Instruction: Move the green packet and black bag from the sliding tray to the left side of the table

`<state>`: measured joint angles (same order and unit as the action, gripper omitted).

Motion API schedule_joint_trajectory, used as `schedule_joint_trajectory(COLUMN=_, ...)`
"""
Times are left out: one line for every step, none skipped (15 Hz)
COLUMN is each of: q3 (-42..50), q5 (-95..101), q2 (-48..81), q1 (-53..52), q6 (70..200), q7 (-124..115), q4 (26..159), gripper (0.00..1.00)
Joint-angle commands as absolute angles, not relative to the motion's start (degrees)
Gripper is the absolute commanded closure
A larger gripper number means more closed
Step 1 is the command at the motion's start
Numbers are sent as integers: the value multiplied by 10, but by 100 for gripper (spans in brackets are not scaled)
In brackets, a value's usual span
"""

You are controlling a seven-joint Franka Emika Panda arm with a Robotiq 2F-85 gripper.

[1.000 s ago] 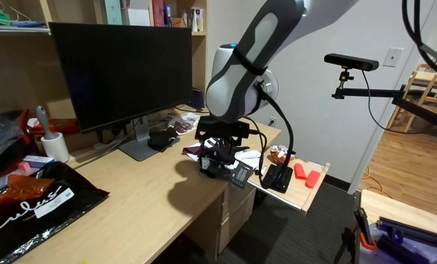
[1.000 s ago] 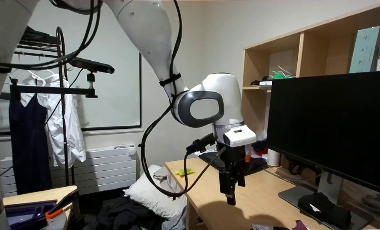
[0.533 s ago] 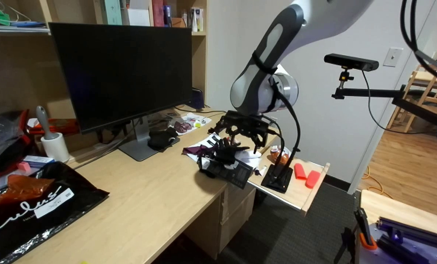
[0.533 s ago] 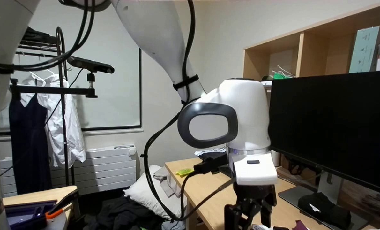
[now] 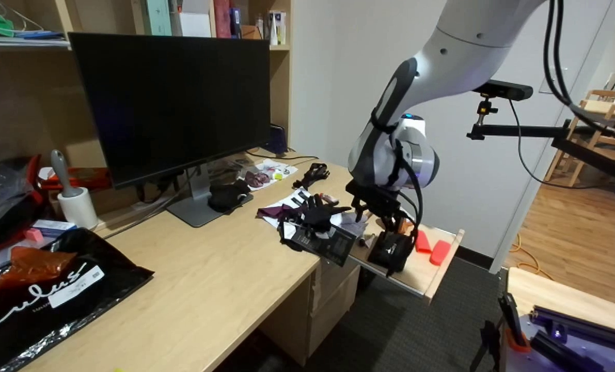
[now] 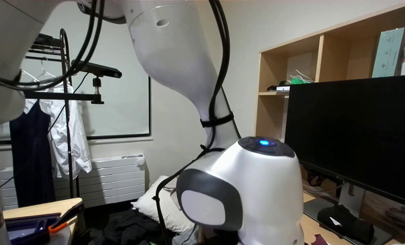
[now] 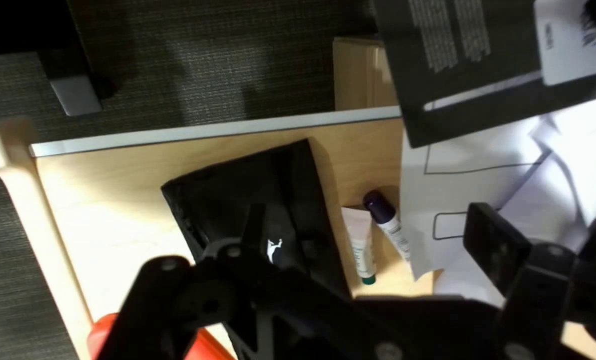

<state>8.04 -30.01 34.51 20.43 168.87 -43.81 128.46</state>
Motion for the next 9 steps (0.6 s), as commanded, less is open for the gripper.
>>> schedule_joint_trajectory(q3=45, q5=-355, q2=377, q1=264, q6=1706, q7=-399, q4=1263, gripper=0)
schedule_joint_trajectory(q3=43, q5=-366, q2=380, q1=274, q6=1705, q7=-394, q4=1260, gripper=0)
schedule_joint_trajectory(q3=41, q5=-377, q2=384, q1=283, q6=1706, q7=-388, q4=1257, gripper=0)
schedule_joint_trajectory(q3=35, q5=-391, q2=387, q1=296, q6=1705, q7=-378, q4=1251, gripper=0)
schedule_joint_trajectory(q3=34, q5=-405, q2=388, q1=303, q6=1707, q7=-369, q4=1250, gripper=0)
schedule_joint_trajectory(q3=30, q5=-419, q2=390, q1=311, q6=1706, q7=-355, q4=1247, gripper=0)
schedule_joint_trajectory(q3=13, q5=-407, q2=388, q1=333, q6=1717, q7=-356, q4=1252, gripper=0)
schedule_joint_trajectory(q3=31, q5=-430, q2=395, q1=315, q6=1720, q7=-328, q4=1250, gripper=0)
schedule_joint_trajectory(q3=12, q5=-404, q2=398, q1=340, q6=1730, q7=-334, q4=1254, gripper=0)
